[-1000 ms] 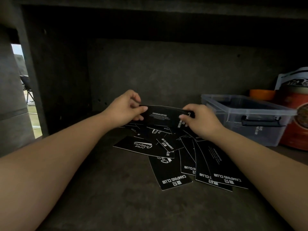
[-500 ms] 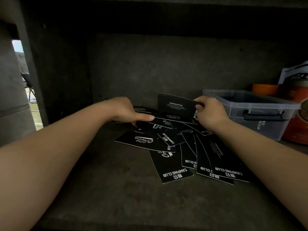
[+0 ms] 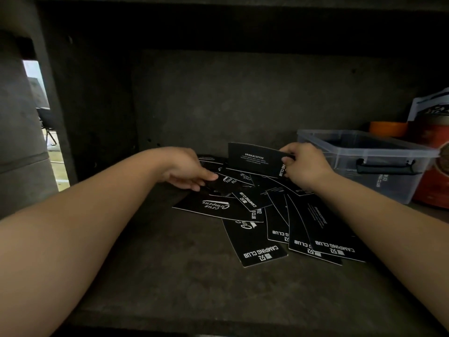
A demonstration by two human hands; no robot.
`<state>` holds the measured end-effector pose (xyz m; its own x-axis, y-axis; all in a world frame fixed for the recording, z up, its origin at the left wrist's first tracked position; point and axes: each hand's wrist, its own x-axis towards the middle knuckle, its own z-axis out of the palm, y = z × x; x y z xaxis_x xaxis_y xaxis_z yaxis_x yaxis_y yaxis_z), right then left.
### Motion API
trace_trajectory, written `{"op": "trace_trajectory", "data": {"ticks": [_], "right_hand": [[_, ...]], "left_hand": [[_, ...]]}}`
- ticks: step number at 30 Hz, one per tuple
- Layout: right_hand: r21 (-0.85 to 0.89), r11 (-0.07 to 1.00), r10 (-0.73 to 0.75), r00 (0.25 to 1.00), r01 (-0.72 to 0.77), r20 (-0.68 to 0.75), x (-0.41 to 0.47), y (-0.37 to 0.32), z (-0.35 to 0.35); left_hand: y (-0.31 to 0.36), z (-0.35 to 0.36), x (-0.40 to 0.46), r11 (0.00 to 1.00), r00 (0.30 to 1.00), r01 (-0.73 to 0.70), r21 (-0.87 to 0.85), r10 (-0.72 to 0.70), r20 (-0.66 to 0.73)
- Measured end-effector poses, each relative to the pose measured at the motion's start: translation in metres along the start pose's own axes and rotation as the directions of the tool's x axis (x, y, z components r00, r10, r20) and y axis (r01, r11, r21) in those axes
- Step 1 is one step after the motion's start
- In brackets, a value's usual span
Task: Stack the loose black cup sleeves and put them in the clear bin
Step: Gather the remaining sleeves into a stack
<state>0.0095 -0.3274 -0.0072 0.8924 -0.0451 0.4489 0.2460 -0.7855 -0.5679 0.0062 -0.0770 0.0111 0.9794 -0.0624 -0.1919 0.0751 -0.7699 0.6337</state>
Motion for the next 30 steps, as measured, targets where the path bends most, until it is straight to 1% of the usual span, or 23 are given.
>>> {"op": "trace_trajectory", "data": {"ticks": [2,4,8,10,12,14,16,18,20,21,23,24,25,27,28,29,30], "right_hand": [[0.005,1.000,-0.002,1.000,0.002,-0.001,-0.001,0.000,-0.001],[0.024,1.000,-0.010,1.000,0.010,-0.008,-0.001,0.000,-0.001],[0.067,0.996,-0.060,0.998,0.062,-0.024,-0.001,0.001,0.000],[0.064,0.997,-0.050,0.999,0.051,-0.014,-0.001,0.002,0.000],[0.055,0.998,-0.022,1.000,0.022,-0.001,-0.001,0.003,0.000],[0.046,0.999,-0.015,1.000,0.015,0.003,-0.001,0.004,0.000],[0.043,0.999,-0.014,1.000,0.014,0.001,-0.001,0.004,-0.001],[0.048,0.999,-0.006,1.000,0.006,-0.001,-0.002,0.003,-0.001],[0.054,0.999,-0.002,1.000,0.002,-0.003,-0.002,0.002,-0.002],[0.056,0.998,-0.002,1.000,0.002,-0.005,-0.002,0.002,-0.002],[0.059,0.998,-0.011,1.000,0.011,-0.009,-0.002,0.002,-0.002],[0.056,0.998,-0.019,1.000,0.019,-0.007,-0.002,0.002,-0.002],[0.047,0.998,-0.029,1.000,0.029,-0.001,-0.002,0.002,-0.002],[0.035,0.999,-0.036,0.999,0.035,0.013,-0.002,0.002,-0.003],[0.037,0.999,-0.033,0.999,0.033,0.018,-0.003,0.002,-0.003],[0.039,0.999,-0.030,0.999,0.030,0.018,-0.003,0.002,-0.003],[0.042,0.999,-0.027,0.999,0.026,0.019,-0.002,0.002,-0.003]], "left_hand": [[-0.005,-0.006,0.001,0.971,0.994,0.106,-0.216,-0.106,0.015],[-0.011,-0.013,0.002,0.933,0.988,0.122,-0.338,-0.145,-0.045],[-0.020,-0.019,0.006,0.897,0.956,0.018,-0.441,-0.144,-0.255],[-0.022,-0.020,0.010,0.859,0.928,-0.059,-0.508,-0.140,-0.345],[-0.022,-0.023,0.013,0.810,0.911,-0.102,-0.578,-0.157,-0.381],[-0.023,-0.025,0.016,0.781,0.923,-0.116,-0.614,-0.143,-0.356],[-0.027,-0.027,0.019,0.806,0.946,-0.146,-0.574,-0.057,-0.320],[-0.028,-0.026,0.020,0.857,0.955,-0.197,-0.477,0.058,-0.291],[-0.025,-0.023,0.019,0.879,0.945,-0.268,-0.395,0.160,-0.285],[-0.025,-0.023,0.020,0.882,0.931,-0.304,-0.360,0.196,-0.307],[-0.024,-0.020,0.018,0.897,0.881,-0.382,-0.224,0.280,-0.382],[-0.024,-0.019,0.017,0.906,0.847,-0.409,-0.110,0.331,-0.416],[-0.025,-0.018,0.016,0.909,0.811,-0.415,0.029,0.384,-0.441],[-0.026,-0.016,0.015,0.885,0.749,-0.371,0.281,0.464,-0.473],[-0.027,-0.015,0.016,0.876,0.716,-0.342,0.340,0.477,-0.510],[-0.028,-0.015,0.017,0.886,0.679,-0.312,0.343,0.460,-0.572],[-0.027,-0.015,0.016,0.910,0.638,-0.279,0.307,0.414,-0.649]]}}
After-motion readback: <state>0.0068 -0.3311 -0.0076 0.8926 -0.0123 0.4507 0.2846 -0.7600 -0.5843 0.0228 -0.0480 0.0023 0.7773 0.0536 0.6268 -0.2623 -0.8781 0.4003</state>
